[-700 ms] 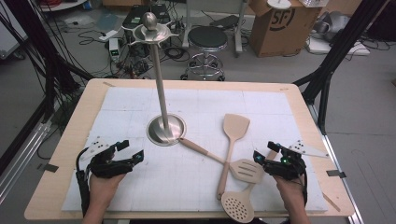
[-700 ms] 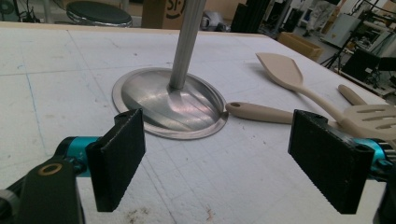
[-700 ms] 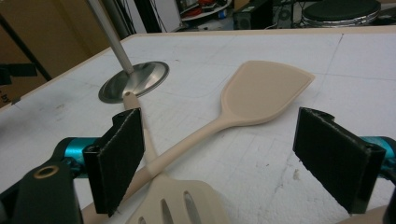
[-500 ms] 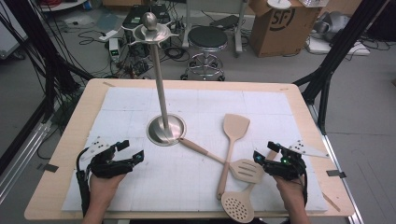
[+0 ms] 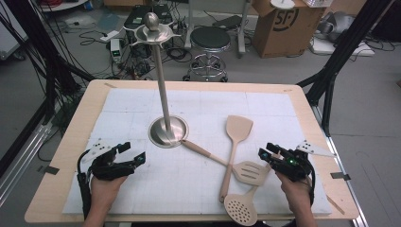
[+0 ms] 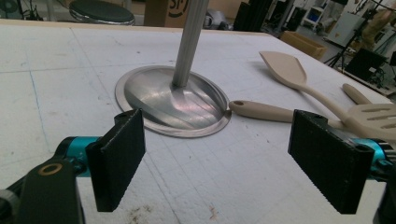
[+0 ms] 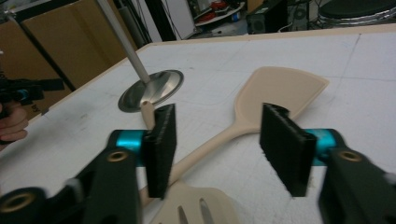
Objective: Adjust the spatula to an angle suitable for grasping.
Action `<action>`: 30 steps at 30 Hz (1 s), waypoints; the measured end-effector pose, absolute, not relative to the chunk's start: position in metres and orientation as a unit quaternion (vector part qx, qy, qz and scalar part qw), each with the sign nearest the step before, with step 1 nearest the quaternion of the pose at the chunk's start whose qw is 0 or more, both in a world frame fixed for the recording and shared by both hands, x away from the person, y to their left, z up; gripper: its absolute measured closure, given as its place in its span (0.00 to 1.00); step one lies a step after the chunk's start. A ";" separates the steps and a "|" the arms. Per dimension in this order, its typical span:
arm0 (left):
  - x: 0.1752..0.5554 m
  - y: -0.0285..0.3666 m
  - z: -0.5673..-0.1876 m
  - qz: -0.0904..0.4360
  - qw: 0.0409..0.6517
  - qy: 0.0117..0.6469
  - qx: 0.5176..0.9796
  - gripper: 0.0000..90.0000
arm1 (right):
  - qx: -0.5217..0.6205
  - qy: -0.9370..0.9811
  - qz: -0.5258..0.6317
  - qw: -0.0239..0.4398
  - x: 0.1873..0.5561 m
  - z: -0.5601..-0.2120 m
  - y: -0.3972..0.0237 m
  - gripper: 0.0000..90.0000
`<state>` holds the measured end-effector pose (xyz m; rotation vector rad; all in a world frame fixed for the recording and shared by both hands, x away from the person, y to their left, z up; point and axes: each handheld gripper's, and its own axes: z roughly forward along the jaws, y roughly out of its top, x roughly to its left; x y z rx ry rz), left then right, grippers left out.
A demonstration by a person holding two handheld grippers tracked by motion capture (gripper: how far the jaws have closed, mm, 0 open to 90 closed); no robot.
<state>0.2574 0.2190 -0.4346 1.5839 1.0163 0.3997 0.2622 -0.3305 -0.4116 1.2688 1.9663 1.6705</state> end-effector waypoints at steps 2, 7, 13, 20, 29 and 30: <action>0.257 0.219 -0.435 0.171 0.569 0.435 0.676 0.22 | 0.444 0.669 0.583 0.123 0.263 -0.412 -0.331 0.69; 0.258 0.221 -0.438 0.170 0.569 0.442 0.673 0.22 | 0.458 0.660 0.585 0.109 0.264 -0.413 -0.332 0.88; 0.258 0.221 -0.438 0.168 0.569 0.446 0.670 0.22 | 0.442 0.676 0.583 0.091 0.260 -0.415 -0.325 1.00; 0.258 0.220 -0.438 0.169 0.567 0.447 0.671 0.22 | 0.426 0.701 0.569 0.058 0.256 -0.414 -0.313 1.00; 0.258 0.220 -0.438 0.170 0.568 0.445 0.671 0.22 | 0.400 0.742 0.537 0.022 0.251 -0.420 -0.293 1.00; 0.258 0.220 -0.438 0.170 0.568 0.445 0.671 0.22 | 0.400 0.742 0.537 0.022 0.251 -0.420 -0.293 1.00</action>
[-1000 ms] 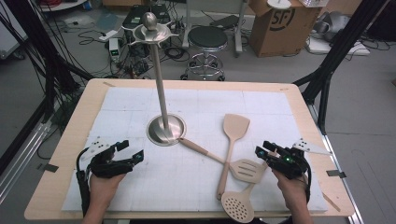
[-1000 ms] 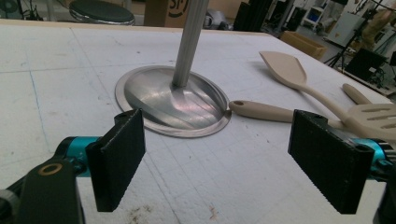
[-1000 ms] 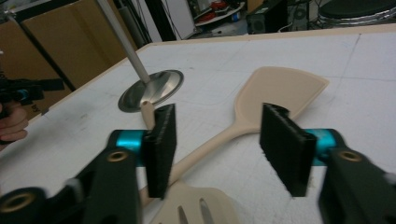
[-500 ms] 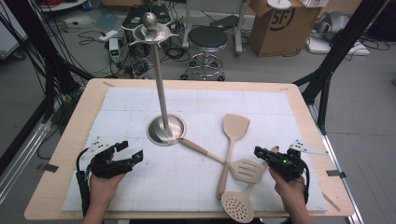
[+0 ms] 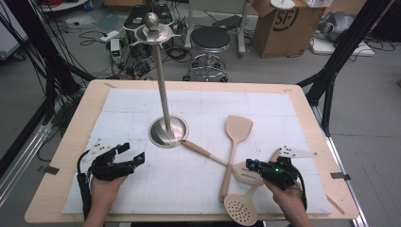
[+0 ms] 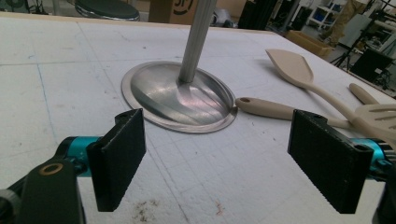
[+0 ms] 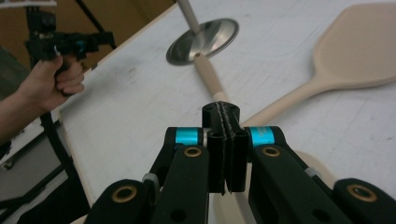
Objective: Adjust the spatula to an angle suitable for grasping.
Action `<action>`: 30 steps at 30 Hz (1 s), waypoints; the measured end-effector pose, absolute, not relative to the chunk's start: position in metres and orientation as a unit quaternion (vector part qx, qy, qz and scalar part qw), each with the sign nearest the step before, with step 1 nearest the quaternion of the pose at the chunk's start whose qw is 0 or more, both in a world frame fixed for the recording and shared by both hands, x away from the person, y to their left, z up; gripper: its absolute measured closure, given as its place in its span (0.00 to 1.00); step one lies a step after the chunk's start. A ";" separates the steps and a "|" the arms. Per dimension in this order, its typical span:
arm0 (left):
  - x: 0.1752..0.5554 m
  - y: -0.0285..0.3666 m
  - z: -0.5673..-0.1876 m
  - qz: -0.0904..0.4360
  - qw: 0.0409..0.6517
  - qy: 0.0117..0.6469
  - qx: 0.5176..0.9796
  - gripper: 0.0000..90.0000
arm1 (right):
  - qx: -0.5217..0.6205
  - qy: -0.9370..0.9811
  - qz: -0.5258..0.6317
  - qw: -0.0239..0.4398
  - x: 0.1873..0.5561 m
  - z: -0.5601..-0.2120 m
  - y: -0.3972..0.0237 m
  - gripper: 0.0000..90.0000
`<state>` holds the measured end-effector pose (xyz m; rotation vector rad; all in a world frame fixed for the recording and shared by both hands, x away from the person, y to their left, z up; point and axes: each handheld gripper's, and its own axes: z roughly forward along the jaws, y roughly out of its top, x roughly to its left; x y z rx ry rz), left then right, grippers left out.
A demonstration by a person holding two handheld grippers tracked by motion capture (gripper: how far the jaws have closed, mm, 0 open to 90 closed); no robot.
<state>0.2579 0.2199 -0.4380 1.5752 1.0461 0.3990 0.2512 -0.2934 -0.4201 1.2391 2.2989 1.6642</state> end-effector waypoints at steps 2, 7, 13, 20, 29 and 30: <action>0.258 0.220 -0.437 0.172 0.566 0.443 0.674 0.22 | 0.395 0.759 0.517 -0.008 0.252 -0.426 -0.285 1.00; 0.257 0.221 -0.437 0.172 0.571 0.444 0.669 0.23 | 0.393 0.775 0.494 -0.036 0.253 -0.434 -0.277 1.00; 0.257 0.220 -0.436 0.175 0.570 0.441 0.671 0.23 | 0.391 0.790 0.468 -0.063 0.250 -0.445 -0.271 1.00; 0.256 0.220 -0.436 0.176 0.570 0.439 0.672 0.23 | 0.400 0.803 0.432 -0.093 0.248 -0.458 -0.263 1.00; 0.256 0.219 -0.436 0.175 0.571 0.439 0.671 0.23 | 0.395 0.819 0.401 -0.110 0.251 -0.461 -0.246 1.00; 0.256 0.219 -0.436 0.175 0.571 0.439 0.671 0.23 | 0.395 0.819 0.401 -0.110 0.251 -0.461 -0.246 1.00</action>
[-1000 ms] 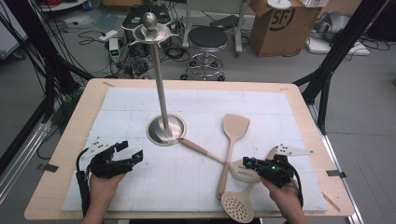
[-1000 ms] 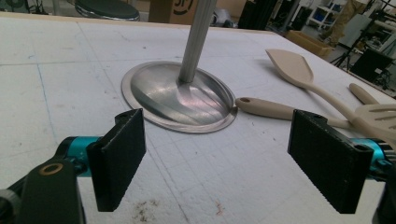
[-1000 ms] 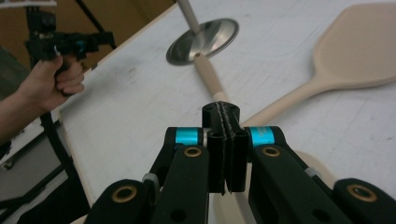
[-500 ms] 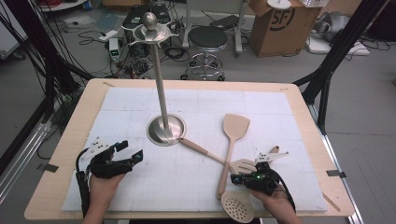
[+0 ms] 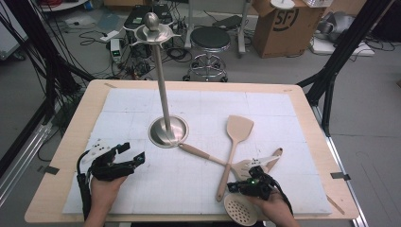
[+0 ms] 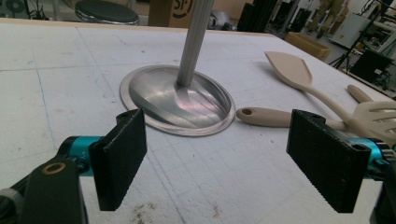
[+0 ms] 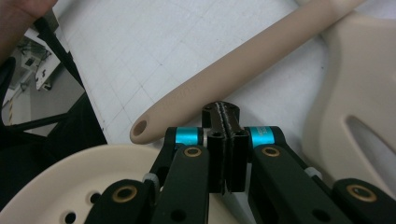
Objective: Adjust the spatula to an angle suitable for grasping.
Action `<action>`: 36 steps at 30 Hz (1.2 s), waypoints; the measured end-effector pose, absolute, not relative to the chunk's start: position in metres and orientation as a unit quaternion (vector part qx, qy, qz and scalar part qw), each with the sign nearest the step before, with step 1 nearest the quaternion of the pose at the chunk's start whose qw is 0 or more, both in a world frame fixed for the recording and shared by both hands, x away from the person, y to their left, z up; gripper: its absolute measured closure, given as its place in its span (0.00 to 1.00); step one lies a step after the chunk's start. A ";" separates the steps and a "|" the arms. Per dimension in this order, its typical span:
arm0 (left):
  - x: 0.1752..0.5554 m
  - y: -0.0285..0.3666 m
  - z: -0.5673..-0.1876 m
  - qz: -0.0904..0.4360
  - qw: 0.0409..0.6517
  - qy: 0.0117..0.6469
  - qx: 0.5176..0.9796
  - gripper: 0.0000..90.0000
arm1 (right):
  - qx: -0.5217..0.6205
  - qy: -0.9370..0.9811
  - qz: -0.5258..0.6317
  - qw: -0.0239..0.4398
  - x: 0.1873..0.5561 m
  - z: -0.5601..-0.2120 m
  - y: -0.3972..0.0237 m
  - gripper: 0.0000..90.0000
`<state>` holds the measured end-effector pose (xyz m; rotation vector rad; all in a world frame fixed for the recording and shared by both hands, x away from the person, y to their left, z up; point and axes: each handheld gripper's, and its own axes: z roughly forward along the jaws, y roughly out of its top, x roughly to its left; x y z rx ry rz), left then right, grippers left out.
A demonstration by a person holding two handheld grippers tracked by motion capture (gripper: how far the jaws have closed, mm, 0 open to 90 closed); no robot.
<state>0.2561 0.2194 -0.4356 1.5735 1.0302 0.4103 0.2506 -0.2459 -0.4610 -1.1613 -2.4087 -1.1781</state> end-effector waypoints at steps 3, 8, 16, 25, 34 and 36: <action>0.256 0.220 -0.436 0.175 0.572 0.439 0.671 0.23 | -0.386 -0.830 -0.388 0.111 0.255 -0.458 -0.234 1.00; 0.256 0.220 -0.435 0.175 0.574 0.440 0.668 0.23 | -0.380 -0.840 -0.371 0.114 0.260 -0.454 -0.223 1.00; 0.256 0.220 -0.435 0.173 0.577 0.438 0.668 0.23 | -0.377 -0.846 -0.357 0.121 0.269 -0.449 -0.202 1.00; 0.256 0.219 -0.436 0.168 0.578 0.438 0.668 0.24 | -0.371 -0.849 -0.354 0.123 0.276 -0.446 -0.183 1.00; 0.257 0.219 -0.435 0.165 0.583 0.438 0.664 0.24 | -0.372 -0.851 -0.351 0.121 0.292 -0.442 -0.158 1.00; 0.257 0.220 -0.435 0.165 0.584 0.437 0.664 0.24 | -0.374 -0.848 -0.354 0.123 0.296 -0.442 -0.154 1.00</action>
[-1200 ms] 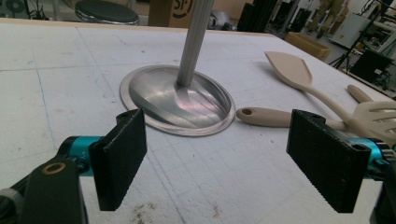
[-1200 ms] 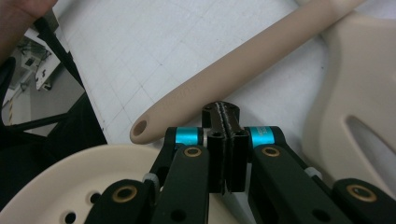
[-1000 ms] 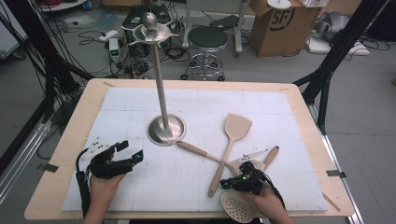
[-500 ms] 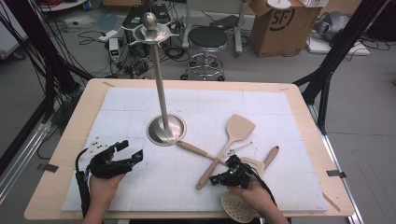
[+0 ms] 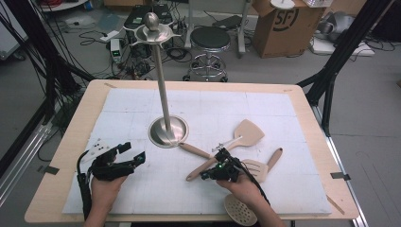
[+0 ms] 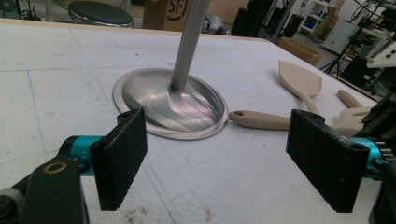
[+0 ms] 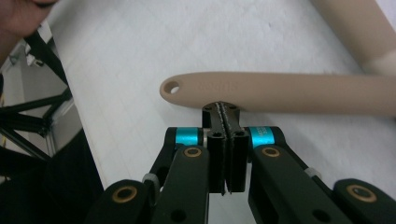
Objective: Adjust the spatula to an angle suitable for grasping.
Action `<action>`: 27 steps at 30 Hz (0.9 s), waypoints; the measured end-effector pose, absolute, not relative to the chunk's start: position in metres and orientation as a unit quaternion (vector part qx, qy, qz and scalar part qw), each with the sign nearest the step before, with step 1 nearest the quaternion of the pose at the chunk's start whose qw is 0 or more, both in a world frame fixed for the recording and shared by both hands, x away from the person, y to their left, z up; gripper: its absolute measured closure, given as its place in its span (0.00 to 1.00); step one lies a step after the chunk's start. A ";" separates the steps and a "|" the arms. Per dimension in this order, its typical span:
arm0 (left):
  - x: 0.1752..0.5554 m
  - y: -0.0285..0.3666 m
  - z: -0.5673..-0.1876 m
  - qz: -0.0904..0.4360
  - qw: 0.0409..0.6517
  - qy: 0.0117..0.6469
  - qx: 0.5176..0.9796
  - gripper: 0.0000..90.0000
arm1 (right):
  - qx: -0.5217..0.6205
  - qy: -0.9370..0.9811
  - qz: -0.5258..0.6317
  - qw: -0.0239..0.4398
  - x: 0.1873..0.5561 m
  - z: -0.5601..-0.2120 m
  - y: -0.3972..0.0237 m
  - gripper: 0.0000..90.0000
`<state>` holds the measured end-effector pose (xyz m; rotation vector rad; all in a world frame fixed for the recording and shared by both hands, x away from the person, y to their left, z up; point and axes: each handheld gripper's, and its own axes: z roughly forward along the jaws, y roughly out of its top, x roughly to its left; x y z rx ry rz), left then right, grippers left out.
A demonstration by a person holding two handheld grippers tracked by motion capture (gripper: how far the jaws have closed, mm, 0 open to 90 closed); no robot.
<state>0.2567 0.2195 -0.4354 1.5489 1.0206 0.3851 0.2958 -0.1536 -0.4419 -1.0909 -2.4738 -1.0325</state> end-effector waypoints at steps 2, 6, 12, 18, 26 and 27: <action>0.257 0.219 -0.435 0.164 0.584 0.438 0.664 0.24 | -0.379 -0.845 -0.357 0.126 0.299 -0.442 -0.150 1.00; 0.257 0.220 -0.435 0.163 0.586 0.437 0.663 0.24 | -0.382 -0.845 -0.356 0.120 0.306 -0.441 -0.143 1.00; 0.257 0.220 -0.435 0.163 0.588 0.436 0.662 0.24 | -0.388 -0.840 -0.361 0.116 0.316 -0.441 -0.139 1.00; 0.258 0.220 -0.436 0.161 0.585 0.436 0.664 0.24 | -0.397 -0.832 -0.371 0.112 0.320 -0.440 -0.141 1.00; 0.257 0.219 -0.436 0.161 0.585 0.435 0.665 0.24 | -0.400 -0.827 -0.382 0.105 0.320 -0.434 -0.149 1.00; 0.258 0.220 -0.437 0.161 0.584 0.436 0.665 0.24 | -0.408 -0.817 -0.394 0.104 0.321 -0.428 -0.160 1.00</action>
